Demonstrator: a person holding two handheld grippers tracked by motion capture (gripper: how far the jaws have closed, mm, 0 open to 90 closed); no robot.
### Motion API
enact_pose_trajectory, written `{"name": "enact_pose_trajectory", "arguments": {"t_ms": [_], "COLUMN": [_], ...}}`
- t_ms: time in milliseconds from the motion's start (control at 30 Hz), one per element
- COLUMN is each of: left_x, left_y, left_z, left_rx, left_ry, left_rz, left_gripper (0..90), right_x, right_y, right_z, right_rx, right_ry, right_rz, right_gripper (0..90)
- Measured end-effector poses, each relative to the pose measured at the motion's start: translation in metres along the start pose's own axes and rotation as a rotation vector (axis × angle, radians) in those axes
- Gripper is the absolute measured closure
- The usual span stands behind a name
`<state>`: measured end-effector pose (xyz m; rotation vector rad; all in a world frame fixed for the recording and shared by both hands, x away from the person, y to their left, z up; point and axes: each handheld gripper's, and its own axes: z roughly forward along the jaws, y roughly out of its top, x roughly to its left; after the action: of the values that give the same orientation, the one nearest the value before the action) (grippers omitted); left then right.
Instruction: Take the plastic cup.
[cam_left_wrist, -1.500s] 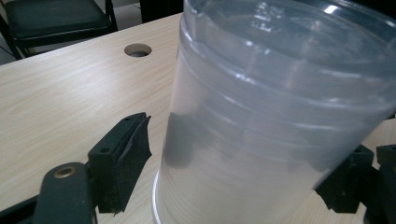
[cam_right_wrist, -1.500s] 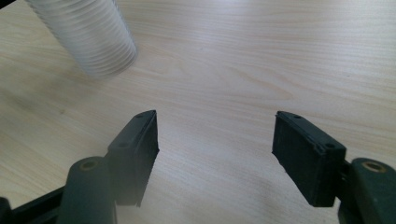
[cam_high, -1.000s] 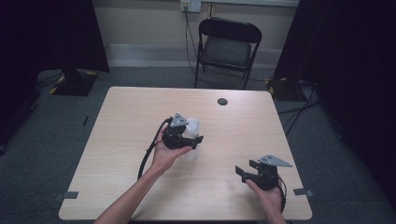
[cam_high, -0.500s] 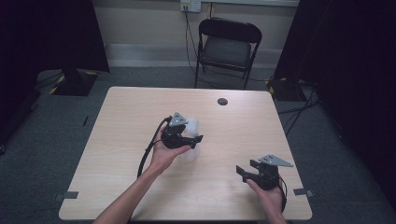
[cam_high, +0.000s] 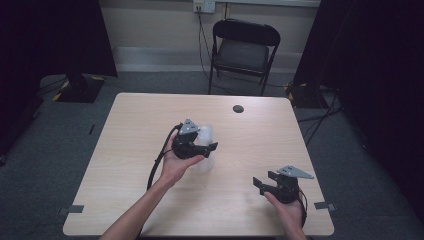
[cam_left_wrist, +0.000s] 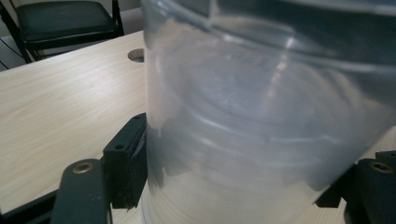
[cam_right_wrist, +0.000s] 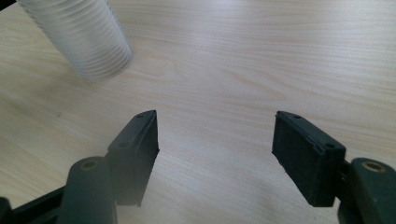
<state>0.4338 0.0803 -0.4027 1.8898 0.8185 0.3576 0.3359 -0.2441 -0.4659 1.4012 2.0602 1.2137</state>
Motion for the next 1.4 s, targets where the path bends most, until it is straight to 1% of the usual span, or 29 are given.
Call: {"name": "enact_pose_trajectory", "arguments": {"t_ms": [67, 100, 133, 167, 300, 367, 400, 600, 633, 700, 767, 800, 833, 900, 1000, 1033, 1100, 1233, 1300, 1333, 1400], "left_x": [0.000, 0.000, 0.000, 0.000, -0.002, -0.001, -0.001, -0.004, -0.004, -0.006, -0.007, -0.007, -0.007, -0.006, -0.006, -0.006, -0.006, -0.007, -0.007, -0.007, -0.007], "left_y": [0.001, 0.001, 0.002, 0.003, 0.007, 0.010, 0.011, 0.013, 0.013, 0.014, 0.015, 0.015, 0.016, 0.017, 0.018, 0.019, 0.020, 0.022, 0.023, 0.024, 0.026], "left_z": [-0.002, -0.002, -0.003, -0.003, -0.008, -0.010, -0.011, -0.013, -0.014, -0.013, -0.015, -0.015, -0.016, -0.019, -0.020, -0.021, -0.023, -0.027, -0.028, -0.028, -0.029], "left_rx": [-0.005, -0.009, -0.010, -0.016, -0.042, -0.053, -0.055, -0.074, -0.074, -0.074, -0.091, -0.091, -0.093, -0.119, -0.128, -0.138, -0.140, -0.168, -0.171, -0.170, -0.183], "left_ry": [0.000, -0.001, 0.001, 0.000, 0.006, 0.004, 0.004, -0.005, -0.009, -0.004, -0.009, -0.009, -0.006, 0.002, 0.000, 0.006, 0.009, 0.018, 0.010, 0.013, 0.008], "left_rz": [-0.001, -0.008, -0.003, -0.013, -0.018, -0.027, -0.023, -0.030, -0.022, -0.013, -0.022, -0.022, -0.017, -0.021, -0.020, -0.020, -0.016, -0.018, -0.016, -0.011, -0.019], "left_gripper": [29.7, 29.7, 29.8, 29.9, 30.2, 30.6, 30.6, 30.9, 30.9, 31.0, 31.2, 31.7, 31.7, 32.1, 32.3, 32.5, 32.7, 32.9, 32.7, 32.5, 32.5], "right_x": [0.000, 0.000, 0.000, 0.000, 0.000, 0.000, 0.000, 0.000, 0.000, 0.000, 0.000, 0.000, 0.000, 0.000, 0.000, 0.001, 0.001, 0.001, 0.001, 0.002, 0.002], "right_y": [0.000, 0.000, 0.000, 0.000, 0.000, 0.000, 0.000, 0.000, 0.000, 0.000, 0.000, 0.000, 0.000, 0.000, 0.000, 0.000, 0.000, 0.000, 0.000, 0.000, 0.000], "right_z": [0.000, 0.000, 0.000, 0.000, 0.000, 0.000, 0.000, 0.000, 0.000, 0.000, 0.000, 0.000, 0.000, 0.000, 0.000, 0.000, 0.000, 0.001, 0.001, 0.001, 0.002], "right_rx": [0.000, 0.000, 0.000, 0.001, -0.001, -0.003, -0.004, -0.005, -0.004, -0.005, -0.005, -0.005, -0.005, -0.006, -0.007, -0.006, -0.006, -0.006, -0.005, -0.001, 0.000], "right_ry": [0.000, 0.000, -0.001, 0.000, 0.005, 0.011, 0.009, 0.010, 0.010, 0.011, 0.012, 0.012, 0.012, 0.012, 0.013, 0.014, 0.016, 0.016, 0.016, 0.018, 0.018], "right_rz": [0.000, 0.000, 0.000, -0.001, -0.001, 0.002, 0.000, 0.003, 0.000, 0.000, 0.000, 0.000, 0.002, 0.003, 0.001, -0.002, 0.001, 0.001, -0.001, 0.002, -0.001], "right_gripper": [31.4, 31.4, 31.4, 31.4, 31.4, 31.4, 31.4, 31.4, 31.4, 31.4, 31.4, 31.4, 31.4, 31.4, 31.4, 31.4, 31.4, 31.4, 31.4, 31.4, 31.3]}}
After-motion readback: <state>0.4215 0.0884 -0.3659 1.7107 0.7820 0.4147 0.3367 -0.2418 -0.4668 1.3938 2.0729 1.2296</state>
